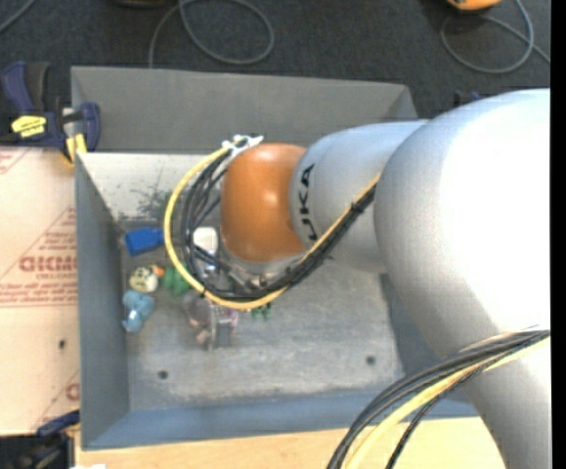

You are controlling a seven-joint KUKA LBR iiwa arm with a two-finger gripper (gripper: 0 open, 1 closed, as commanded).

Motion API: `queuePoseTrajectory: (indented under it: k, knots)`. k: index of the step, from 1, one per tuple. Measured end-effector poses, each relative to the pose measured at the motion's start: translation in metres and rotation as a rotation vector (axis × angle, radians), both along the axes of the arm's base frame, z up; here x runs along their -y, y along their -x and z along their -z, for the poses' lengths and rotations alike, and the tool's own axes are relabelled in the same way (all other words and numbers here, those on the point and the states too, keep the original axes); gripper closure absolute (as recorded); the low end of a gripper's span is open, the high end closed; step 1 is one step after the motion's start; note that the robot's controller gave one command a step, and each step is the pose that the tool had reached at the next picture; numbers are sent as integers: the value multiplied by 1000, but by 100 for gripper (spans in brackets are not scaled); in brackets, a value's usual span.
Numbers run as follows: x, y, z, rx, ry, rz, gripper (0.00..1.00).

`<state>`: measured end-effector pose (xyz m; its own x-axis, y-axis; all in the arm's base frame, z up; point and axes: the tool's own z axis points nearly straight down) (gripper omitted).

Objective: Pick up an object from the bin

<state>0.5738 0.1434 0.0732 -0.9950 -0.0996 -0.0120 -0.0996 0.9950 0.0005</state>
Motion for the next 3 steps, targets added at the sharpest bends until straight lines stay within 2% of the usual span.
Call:
queuePoseTrajectory:
  k: [1,2,3]
  knots:
    - [3,14,3,1,3,-187,100]
    - [3,14,3,1,3,-187,100]
    - [12,16,-27,-1,3,-228,100]
